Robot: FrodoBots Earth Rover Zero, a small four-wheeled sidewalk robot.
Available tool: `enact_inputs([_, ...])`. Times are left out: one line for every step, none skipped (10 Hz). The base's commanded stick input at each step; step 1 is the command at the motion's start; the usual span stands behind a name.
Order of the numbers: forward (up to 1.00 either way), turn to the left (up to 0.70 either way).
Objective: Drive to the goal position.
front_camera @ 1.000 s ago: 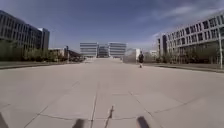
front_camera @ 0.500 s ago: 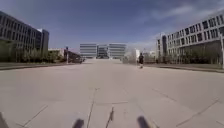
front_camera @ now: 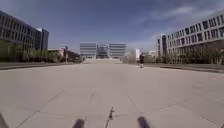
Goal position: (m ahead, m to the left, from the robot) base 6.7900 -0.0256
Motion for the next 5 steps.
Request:
enact_inputs([0.7,0.0])
enact_inputs([0.7,0.0])
enact_inputs([0.7,0.0])
enact_inputs([0.7,0.0])
enact_inputs([0.7,0.0])
